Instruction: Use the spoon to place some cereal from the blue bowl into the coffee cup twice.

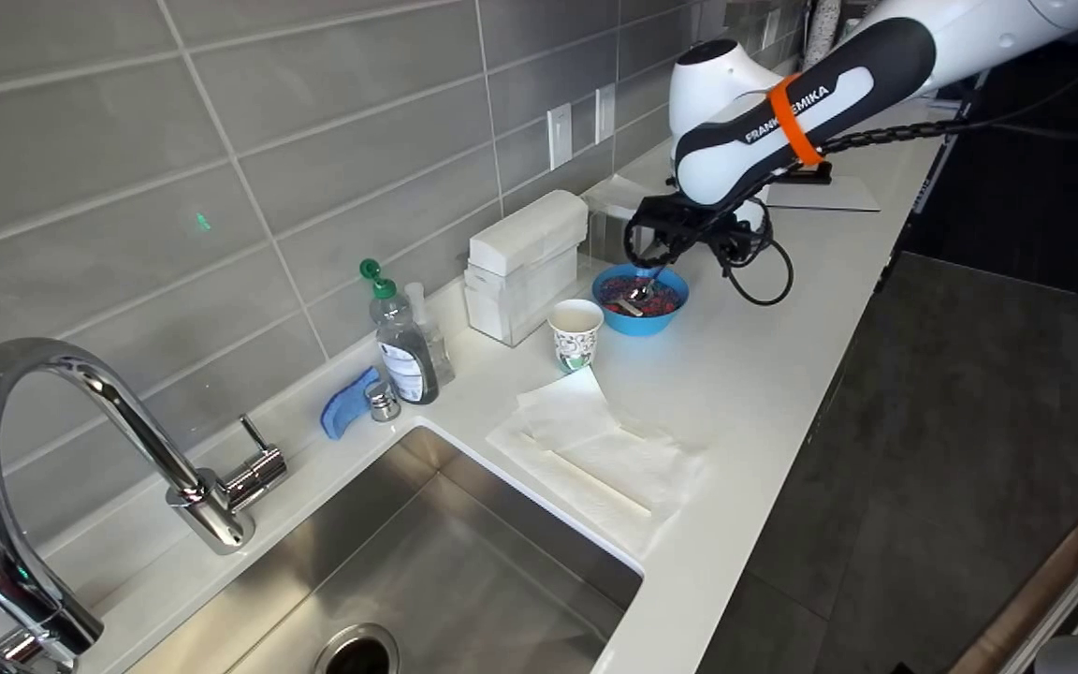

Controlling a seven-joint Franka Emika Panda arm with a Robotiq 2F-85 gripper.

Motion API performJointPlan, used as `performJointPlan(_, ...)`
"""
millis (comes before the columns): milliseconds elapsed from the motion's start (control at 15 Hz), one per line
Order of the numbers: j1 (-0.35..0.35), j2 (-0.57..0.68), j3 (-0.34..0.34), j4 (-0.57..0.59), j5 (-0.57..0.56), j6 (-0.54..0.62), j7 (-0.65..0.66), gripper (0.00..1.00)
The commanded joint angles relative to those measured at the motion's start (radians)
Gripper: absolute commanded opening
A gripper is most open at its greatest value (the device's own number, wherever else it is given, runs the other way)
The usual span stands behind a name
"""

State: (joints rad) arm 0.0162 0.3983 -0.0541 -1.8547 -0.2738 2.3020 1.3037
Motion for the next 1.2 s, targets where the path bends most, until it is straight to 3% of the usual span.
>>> performJointPlan(0,-0.024,0.026,0.004,0.033,0.164,0.019,-0.078,1.00)
performJointPlan(533,-0.135,0.123,0.020,0.157,0.570,-0.032,-0.345,1.00)
performJointPlan(800,-0.149,0.187,0.016,0.217,0.651,-0.054,-0.404,1.00)
performJointPlan(1067,-0.138,0.245,0.010,0.278,0.663,-0.084,-0.420,1.00)
performJointPlan(1133,-0.135,0.260,0.010,0.297,0.658,-0.094,-0.421,0.95)
